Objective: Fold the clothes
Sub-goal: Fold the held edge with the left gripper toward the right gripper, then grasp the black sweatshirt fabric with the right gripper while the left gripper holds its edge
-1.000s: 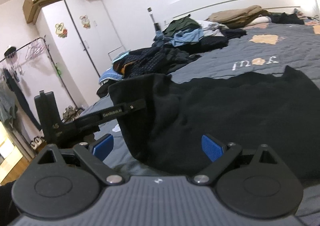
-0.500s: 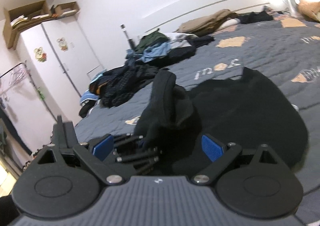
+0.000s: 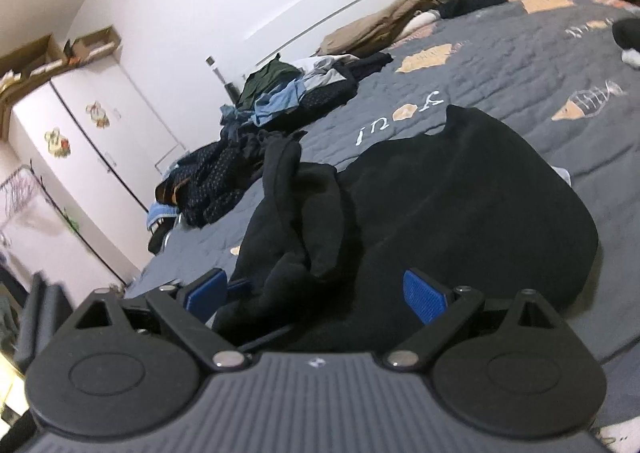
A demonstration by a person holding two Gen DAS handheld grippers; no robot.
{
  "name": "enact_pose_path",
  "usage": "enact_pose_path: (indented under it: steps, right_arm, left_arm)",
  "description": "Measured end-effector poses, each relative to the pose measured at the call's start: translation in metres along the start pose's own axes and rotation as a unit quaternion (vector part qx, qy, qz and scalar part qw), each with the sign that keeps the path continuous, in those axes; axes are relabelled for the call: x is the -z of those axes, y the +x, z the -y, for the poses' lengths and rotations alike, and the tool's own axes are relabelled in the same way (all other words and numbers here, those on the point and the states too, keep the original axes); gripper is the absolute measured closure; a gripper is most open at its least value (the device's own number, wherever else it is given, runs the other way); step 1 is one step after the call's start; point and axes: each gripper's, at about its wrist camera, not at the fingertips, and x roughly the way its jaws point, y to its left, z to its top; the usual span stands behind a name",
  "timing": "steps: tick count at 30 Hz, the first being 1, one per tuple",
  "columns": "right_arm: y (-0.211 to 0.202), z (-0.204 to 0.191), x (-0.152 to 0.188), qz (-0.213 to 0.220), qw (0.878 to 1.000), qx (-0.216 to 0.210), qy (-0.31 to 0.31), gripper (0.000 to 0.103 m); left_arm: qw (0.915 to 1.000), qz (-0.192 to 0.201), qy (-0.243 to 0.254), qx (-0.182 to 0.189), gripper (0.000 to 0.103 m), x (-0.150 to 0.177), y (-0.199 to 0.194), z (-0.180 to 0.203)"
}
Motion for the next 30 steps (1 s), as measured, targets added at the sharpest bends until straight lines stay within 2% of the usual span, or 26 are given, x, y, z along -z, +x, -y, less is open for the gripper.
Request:
enact_pose_path:
  steps: [4,10,15,21,23,30]
  right_arm:
    - [0.010,0.003,0.003,-0.010,1.000,-0.003,0.018,0.008]
    - [0.035,-0.007,0.010,-0.032,0.998,-0.031,0.042,0.008]
    - [0.057,-0.018,0.016,-0.045,0.997,-0.032,0.048,0.008]
    - [0.083,-0.028,0.020,-0.045,0.996,-0.032,0.063,0.008]
    - [0.090,-0.030,0.022,-0.047,0.996,-0.027,0.066,0.009]
    - [0.107,-0.033,0.022,-0.051,0.997,0.000,0.063,0.013]
  left_arm:
    - [0.9997,0.012,-0.019,-0.010,0.035,0.000,-0.019,-0.016]
    - [0.9957,0.014,-0.062,-0.068,0.034,0.007,-0.030,-0.045]
    - [0.9891,0.023,-0.094,-0.110,0.030,0.012,-0.039,-0.066]
    - [0.9845,0.030,-0.118,-0.126,0.027,0.017,-0.049,-0.079]
    - [0.9842,0.029,-0.120,-0.126,0.024,0.020,-0.051,-0.081]
    - [0.9839,0.027,-0.124,-0.126,0.024,0.027,-0.054,-0.086]
